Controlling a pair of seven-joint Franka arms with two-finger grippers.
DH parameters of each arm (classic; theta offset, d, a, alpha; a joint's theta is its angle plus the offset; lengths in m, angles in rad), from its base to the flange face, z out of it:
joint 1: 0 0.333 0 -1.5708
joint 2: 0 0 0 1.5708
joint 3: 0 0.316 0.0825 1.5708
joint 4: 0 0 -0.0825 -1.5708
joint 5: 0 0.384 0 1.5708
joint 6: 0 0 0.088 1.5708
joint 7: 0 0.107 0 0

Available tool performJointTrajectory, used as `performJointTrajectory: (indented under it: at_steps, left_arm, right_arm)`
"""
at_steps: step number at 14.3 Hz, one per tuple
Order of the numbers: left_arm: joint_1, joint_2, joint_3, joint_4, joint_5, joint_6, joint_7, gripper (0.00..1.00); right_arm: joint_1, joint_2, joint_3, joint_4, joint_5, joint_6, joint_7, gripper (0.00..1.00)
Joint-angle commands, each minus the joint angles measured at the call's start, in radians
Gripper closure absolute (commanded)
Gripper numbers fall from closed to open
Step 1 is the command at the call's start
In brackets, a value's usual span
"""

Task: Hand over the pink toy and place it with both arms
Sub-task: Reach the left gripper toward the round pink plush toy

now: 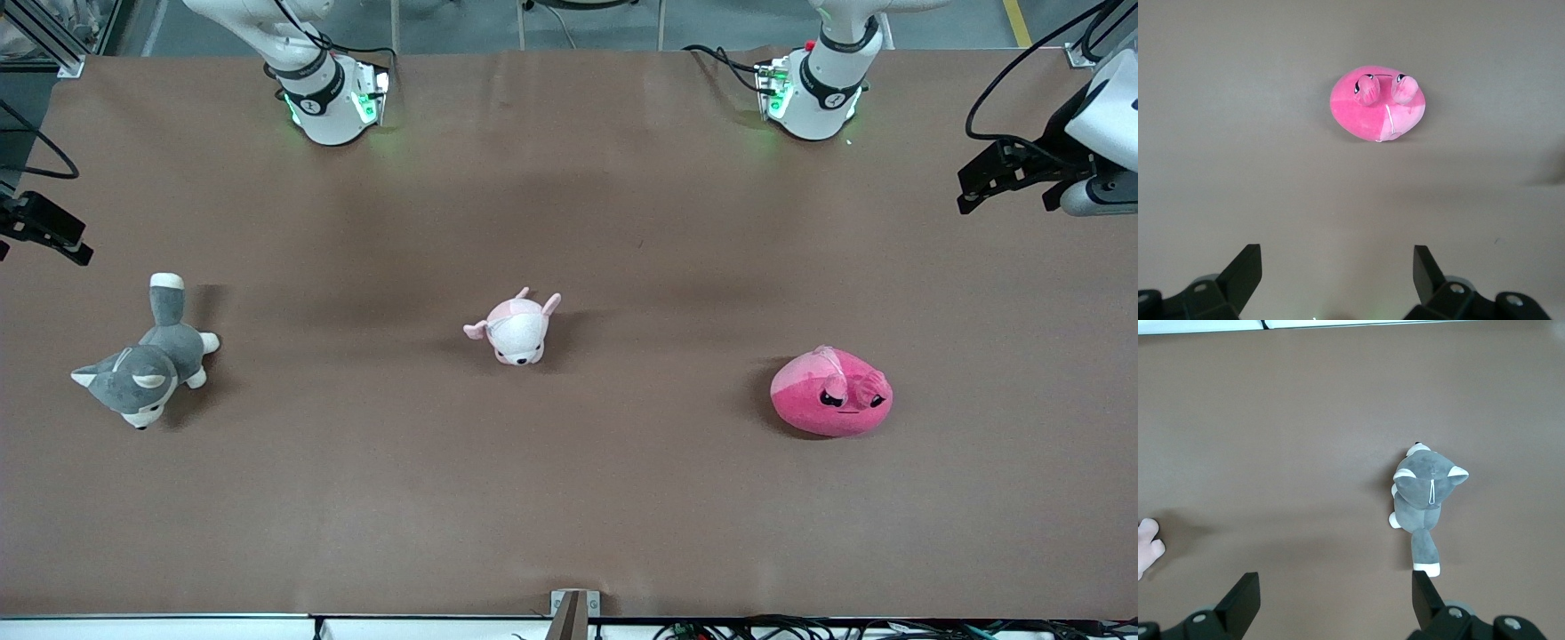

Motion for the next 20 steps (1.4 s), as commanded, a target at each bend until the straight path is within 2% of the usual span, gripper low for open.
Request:
performJointTrajectory:
  at_steps: [1,4,7,10,14,20]
  left_arm:
    - [-0.001,0.006,-0.005,0.021,0.021,-0.009,-0.011,0.00]
    - [0.004,0.012,-0.003,0.022,0.021,-0.009,-0.005,0.00]
    - [0.007,0.090,0.003,0.041,0.015,0.016,0.003,0.00]
    - [0.001,0.187,0.004,0.029,0.011,0.121,-0.016,0.00]
    - [-0.007,0.302,0.001,-0.016,0.012,0.297,-0.147,0.00]
    - [-0.002,0.413,-0.002,-0.105,0.007,0.549,-0.249,0.02]
  right_arm:
    - [0.001,-0.024,0.004,-0.024,-0.015,0.004,0.000,0.00]
    - [0.001,-0.024,0.004,-0.024,-0.015,0.004,0.000,0.00]
    - [0.001,-0.024,0.004,-0.024,-0.015,0.004,0.000,0.00]
    - [0.001,-0.024,0.004,-0.026,-0.015,0.004,0.000,0.00]
    - [0.001,-0.024,0.004,-0.026,-0.015,0.001,-0.001,0.00]
    - [0.001,-0.024,0.004,-0.026,-0.015,0.000,-0.003,0.00]
